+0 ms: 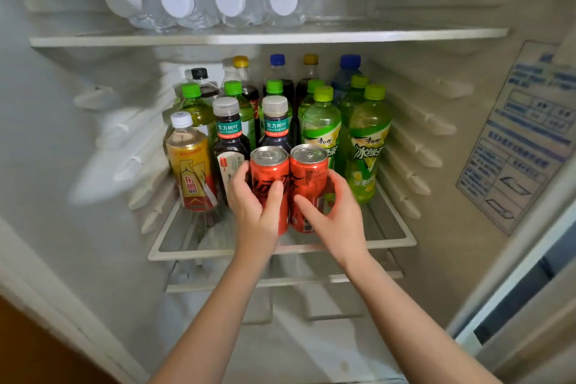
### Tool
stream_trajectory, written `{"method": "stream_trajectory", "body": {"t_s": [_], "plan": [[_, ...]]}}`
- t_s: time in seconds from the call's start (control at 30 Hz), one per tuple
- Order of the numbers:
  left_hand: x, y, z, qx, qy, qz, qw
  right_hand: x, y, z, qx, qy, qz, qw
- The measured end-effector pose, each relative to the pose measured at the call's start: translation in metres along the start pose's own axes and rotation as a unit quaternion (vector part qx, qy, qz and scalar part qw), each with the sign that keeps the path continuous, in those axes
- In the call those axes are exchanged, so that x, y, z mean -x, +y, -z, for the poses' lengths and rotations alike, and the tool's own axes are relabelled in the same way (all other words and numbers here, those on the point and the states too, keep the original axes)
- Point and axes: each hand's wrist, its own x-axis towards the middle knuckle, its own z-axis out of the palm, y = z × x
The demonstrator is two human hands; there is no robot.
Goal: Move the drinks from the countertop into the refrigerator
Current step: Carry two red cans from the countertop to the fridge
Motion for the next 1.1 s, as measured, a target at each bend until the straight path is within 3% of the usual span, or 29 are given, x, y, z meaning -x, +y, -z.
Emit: {"method": "stream_trajectory", "body": {"t_s": [0.17,0.27,0.43,0.57,0.7,0.8,0.87,1.0,1.1], "plan": [[0.018,0.013,0.016,-0.077,0.067,-0.073,0.992,0.032,-0.004,0.018,0.03,0.06,-0.015,0.998],[0.031,0.026,0.025,-0.086,0.041,-0.131,0.987,0.052,-0.011,0.04,0.049,0.082,-0.027,0.995],[0.068,0.049,0.027,-0.054,-0.067,-0.194,0.977,0.104,-0.027,0.078,0.103,0.096,-0.058,0.988],[0.119,0.047,0.023,-0.005,-0.205,-0.148,0.967,0.172,-0.029,0.106,0.157,0.126,-0.106,0.974],[0.189,0.033,0.014,0.009,-0.356,-0.069,0.932,0.265,-0.018,0.135,0.184,0.165,-0.196,0.949],[0.25,0.021,0.01,0.007,-0.466,0.0,0.885,0.353,-0.008,0.153,0.225,0.205,-0.281,0.91],[0.292,0.018,0.006,-0.002,-0.552,0.045,0.832,0.418,-0.005,0.163,0.249,0.228,-0.355,0.872],[0.382,0.018,0.007,-0.039,-0.706,0.114,0.698,0.56,-0.013,0.172,0.271,0.215,-0.538,0.769],[0.448,0.019,0.016,-0.101,-0.793,0.114,0.59,0.67,-0.038,0.165,0.229,0.209,-0.671,0.673]]}}
